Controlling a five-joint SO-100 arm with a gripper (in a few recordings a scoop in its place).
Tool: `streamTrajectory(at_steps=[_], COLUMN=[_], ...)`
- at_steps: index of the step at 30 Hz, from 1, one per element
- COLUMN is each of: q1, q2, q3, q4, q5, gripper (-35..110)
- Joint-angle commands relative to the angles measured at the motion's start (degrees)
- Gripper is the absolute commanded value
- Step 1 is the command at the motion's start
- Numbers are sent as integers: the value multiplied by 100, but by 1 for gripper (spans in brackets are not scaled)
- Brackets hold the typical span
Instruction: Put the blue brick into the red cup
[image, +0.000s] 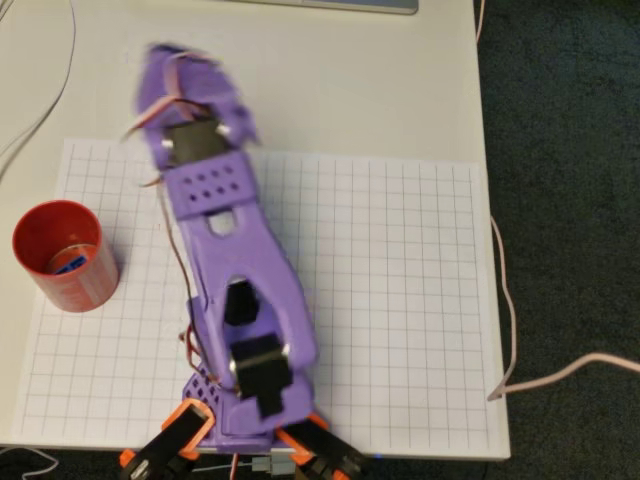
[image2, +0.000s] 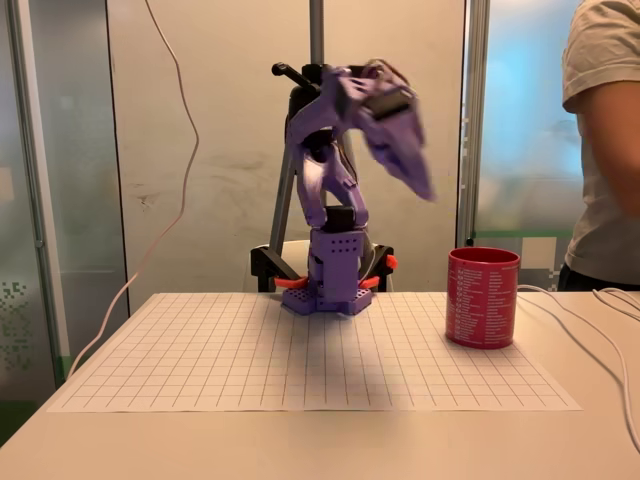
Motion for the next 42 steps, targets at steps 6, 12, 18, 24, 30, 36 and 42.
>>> streamTrajectory(at_steps=[6,12,18,24,30,36,42], q1=[1485,1688,1125,976,976,984,984], q2=[2962,4228,4228,4228,4228,4228,4228], q3=[677,1608,3331,5001,5133,5133,5133], q4=[149,580,378,879,1310,1318,1318], q5=[-633,-888,-1362,-1617,-1134,-1125,-1125], gripper=[0,0,0,0,0,3,2])
